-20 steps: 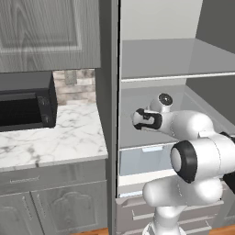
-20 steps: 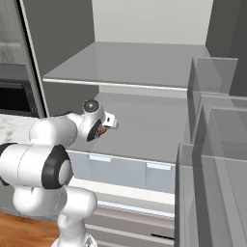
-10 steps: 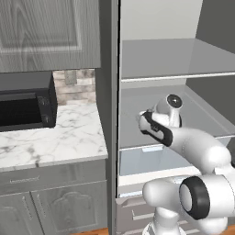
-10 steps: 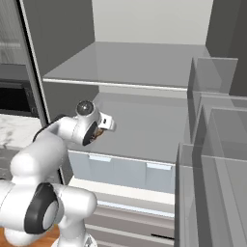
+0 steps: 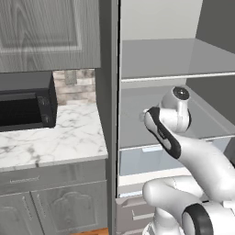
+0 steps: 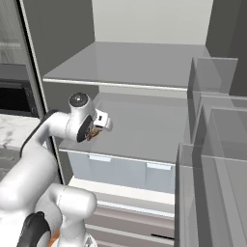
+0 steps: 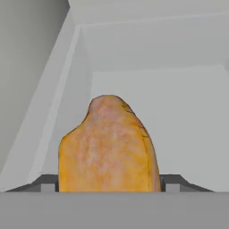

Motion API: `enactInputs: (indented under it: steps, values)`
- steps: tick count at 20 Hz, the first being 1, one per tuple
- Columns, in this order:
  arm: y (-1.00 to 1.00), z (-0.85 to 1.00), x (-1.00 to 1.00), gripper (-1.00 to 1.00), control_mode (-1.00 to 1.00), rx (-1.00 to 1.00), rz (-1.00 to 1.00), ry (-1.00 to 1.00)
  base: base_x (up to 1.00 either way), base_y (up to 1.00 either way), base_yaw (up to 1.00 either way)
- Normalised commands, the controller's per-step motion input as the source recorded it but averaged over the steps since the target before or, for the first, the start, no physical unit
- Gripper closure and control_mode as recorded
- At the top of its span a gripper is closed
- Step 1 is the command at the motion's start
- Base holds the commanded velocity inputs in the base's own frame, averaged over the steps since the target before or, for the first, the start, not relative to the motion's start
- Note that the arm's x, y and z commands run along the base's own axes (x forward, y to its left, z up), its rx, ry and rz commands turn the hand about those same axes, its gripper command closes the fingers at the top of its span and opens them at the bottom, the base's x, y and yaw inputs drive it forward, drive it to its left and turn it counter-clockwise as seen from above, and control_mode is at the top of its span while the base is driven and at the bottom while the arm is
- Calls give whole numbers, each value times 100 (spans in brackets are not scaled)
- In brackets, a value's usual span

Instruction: Gather the lime and eggplant from the fridge and place them on a tray on the dining counter. Then gather the chicken drumsticks from the fridge and place them on the other tray.

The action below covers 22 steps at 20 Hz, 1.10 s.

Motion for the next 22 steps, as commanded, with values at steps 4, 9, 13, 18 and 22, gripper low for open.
enactInputs:
  steps: [4,9,13,18,22]
  values:
    - [-9,4,-61,100,-100,0,0,13,0,0,0]
    - [-12,9,-63,100,-100,0,0,14,0,0,0]
    - [-7,19,-51,100,-100,0,0,14,0,0,0]
    - [0,34,-39,100,-100,0,0,11,0,0,0]
    - [0,43,-39,100,-100,0,0,7,0,0,0]
